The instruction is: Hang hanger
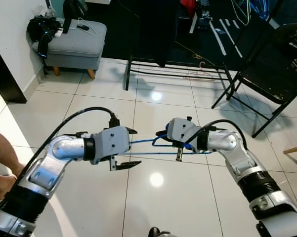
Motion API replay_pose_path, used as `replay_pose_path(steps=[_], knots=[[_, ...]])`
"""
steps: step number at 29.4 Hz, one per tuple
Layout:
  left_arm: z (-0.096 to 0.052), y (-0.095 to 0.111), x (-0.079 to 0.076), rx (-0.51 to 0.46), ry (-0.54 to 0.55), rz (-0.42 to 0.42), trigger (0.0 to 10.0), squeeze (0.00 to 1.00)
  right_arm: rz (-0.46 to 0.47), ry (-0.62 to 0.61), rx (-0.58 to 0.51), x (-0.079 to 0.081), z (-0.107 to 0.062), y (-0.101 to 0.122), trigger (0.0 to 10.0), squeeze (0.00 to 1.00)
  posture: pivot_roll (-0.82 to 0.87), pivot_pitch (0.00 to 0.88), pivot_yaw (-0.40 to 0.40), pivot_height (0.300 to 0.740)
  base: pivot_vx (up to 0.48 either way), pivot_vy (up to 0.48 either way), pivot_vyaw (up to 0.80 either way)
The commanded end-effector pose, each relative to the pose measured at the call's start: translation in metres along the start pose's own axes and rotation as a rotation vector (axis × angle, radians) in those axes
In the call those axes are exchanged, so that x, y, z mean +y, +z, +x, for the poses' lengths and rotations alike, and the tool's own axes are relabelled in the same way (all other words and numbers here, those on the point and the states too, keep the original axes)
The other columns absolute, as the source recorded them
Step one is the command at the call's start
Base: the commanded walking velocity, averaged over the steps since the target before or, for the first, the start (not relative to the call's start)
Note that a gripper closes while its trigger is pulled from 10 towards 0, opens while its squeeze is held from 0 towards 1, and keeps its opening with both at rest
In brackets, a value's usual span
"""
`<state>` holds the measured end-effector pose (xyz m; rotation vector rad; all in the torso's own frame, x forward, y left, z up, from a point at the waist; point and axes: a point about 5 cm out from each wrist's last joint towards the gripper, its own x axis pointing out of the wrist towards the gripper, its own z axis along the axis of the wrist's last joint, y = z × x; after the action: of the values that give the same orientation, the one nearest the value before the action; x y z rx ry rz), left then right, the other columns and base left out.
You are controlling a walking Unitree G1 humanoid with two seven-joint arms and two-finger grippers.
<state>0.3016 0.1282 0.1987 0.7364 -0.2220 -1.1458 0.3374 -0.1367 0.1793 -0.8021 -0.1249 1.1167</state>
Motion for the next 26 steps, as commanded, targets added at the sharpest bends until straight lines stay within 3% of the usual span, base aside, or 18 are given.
replay_pose_path(steps=[1,4,9,18,26], knots=[[0.002,0.001,0.001,-0.018,0.009,-0.03,10.0,0.0,0.002,0.045,-0.012,0.009,0.002,0.0,10.0,0.0,-0.03,0.18,-0.071,0.74,0.0,0.0,0.0],[-0.004,0.012,0.009,-0.095,0.038,-0.068,10.0,0.0,0.009,0.059,-0.006,0.013,0.002,-0.002,10.0,0.0,-0.03,0.184,-0.073,0.74,0.0,0.0,0.0],[-0.007,0.015,0.01,-0.117,0.041,-0.077,10.0,0.0,0.007,0.064,-0.001,0.014,0.001,-0.004,10.0,0.0,-0.02,0.19,-0.08,0.74,0.0,0.0,0.0],[-0.004,0.006,-0.022,-0.056,-0.198,-0.235,10.0,0.0,0.003,0.095,-0.014,0.015,0.004,0.002,10.0,0.0,-0.03,0.196,-0.074,0.74,0.0,0.0,0.0],[0.002,-0.001,-0.012,-0.021,-0.112,-0.218,10.0,0.0,-0.006,0.118,-0.039,0.018,0.007,0.008,10.0,0.0,-0.03,0.198,-0.071,0.74,0.0,0.0,0.0]])
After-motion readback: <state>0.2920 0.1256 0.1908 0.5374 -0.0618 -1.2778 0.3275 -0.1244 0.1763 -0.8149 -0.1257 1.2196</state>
